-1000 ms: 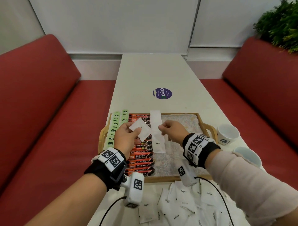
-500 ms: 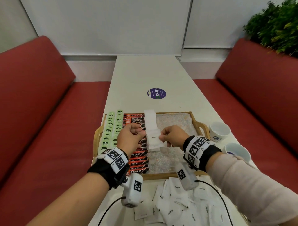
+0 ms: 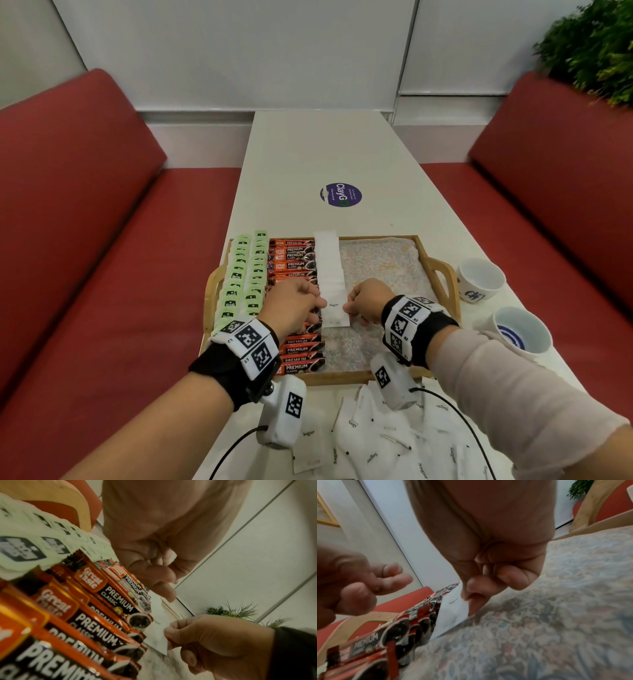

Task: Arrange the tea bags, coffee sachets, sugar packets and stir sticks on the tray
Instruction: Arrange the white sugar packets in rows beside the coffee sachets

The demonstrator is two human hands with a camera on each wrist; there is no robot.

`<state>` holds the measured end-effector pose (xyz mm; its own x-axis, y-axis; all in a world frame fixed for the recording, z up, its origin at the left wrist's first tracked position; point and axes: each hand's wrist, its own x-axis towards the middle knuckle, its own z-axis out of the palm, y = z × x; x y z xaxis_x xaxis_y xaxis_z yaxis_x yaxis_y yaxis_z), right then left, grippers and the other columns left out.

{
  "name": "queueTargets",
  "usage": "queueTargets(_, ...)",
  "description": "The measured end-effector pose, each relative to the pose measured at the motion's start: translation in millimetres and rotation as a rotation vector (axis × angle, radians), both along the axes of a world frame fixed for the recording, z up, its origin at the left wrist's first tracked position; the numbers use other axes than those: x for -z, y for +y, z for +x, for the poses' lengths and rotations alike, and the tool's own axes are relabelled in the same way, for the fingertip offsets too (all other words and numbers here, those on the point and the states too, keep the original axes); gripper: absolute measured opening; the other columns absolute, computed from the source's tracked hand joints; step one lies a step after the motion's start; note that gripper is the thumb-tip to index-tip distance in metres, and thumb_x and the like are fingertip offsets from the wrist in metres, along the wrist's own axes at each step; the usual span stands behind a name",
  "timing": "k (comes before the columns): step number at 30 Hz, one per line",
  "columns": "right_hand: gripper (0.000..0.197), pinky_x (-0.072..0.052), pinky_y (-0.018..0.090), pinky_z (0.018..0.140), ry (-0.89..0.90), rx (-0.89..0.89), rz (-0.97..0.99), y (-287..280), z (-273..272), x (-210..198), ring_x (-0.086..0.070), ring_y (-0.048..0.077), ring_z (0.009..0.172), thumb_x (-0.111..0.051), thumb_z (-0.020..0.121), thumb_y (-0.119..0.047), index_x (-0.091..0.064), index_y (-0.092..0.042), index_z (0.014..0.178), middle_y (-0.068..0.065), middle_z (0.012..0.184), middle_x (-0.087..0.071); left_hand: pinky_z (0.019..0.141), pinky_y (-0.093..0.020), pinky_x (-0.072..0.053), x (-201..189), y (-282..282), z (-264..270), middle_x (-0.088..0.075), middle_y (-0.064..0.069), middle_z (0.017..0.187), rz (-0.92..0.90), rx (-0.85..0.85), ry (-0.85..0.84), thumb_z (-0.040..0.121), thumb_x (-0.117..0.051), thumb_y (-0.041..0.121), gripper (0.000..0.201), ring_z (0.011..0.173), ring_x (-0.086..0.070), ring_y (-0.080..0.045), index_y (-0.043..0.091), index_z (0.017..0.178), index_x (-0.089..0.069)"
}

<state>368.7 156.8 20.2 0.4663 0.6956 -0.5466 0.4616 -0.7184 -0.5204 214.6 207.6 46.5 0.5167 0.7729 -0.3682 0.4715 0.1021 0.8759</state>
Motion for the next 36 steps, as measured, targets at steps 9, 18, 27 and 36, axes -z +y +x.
queueTargets(9, 0.017, -0.048, 0.027, 0.067, -0.135, -0.028, -0.127, 14.0, -5.0, 3.9, -0.057, 0.020, 0.064, -0.063, 0.088, -0.020, -0.058, -0.010, 0.075, 0.007, 0.078, -0.063, 0.039, -0.016, -0.035, 2.5, -8.0, 6.0, -0.070, -0.016, 0.103, -0.057, 0.252, 0.187, 0.092, -0.041, 0.005, 0.019, 0.066, -0.065, -0.019, 0.012, 0.093, -0.058)
queueTargets(18, 0.023, -0.050, 0.024, 0.060, -0.159, -0.036, -0.035, -3.4, -7.8, -9.5, -0.060, 0.016, 0.060, -0.064, 0.088, -0.031, -0.062, -0.010, 0.079, 0.004, 0.077, -0.067, 0.042, -0.018, -0.037, -5.2, -14.7, 5.5, -0.064, -0.006, 0.100, -0.024, 0.239, 0.143, 0.095, -0.044, 0.012, 0.016, 0.058, -0.065, -0.012, 0.011, 0.103, -0.058)
queueTargets(27, 0.019, -0.043, 0.021, 0.054, -0.091, 0.015, 0.206, -80.9, -9.9, -48.7, -0.051, 0.011, 0.056, -0.064, 0.088, -0.023, -0.055, -0.017, 0.073, -0.001, 0.074, -0.063, 0.044, -0.021, -0.043, -15.4, -67.1, -8.3, -0.067, -0.005, 0.102, -0.103, 0.138, 0.009, 0.094, -0.049, 0.008, 0.007, 0.060, -0.060, -0.012, 0.013, 0.095, -0.054)
queueTargets(36, 0.007, -0.040, 0.019, 0.059, -0.184, 0.022, 0.169, -165.9, -7.7, -38.9, -0.056, 0.013, 0.081, -0.066, 0.085, -0.016, -0.062, -0.018, 0.080, -0.002, 0.088, -0.063, 0.058, -0.026, -0.054, -4.1, -122.5, -13.7, -0.055, -0.005, 0.079, -0.095, 0.159, 0.084, 0.092, -0.052, 0.011, 0.011, 0.069, -0.053, -0.013, 0.015, 0.083, -0.057)
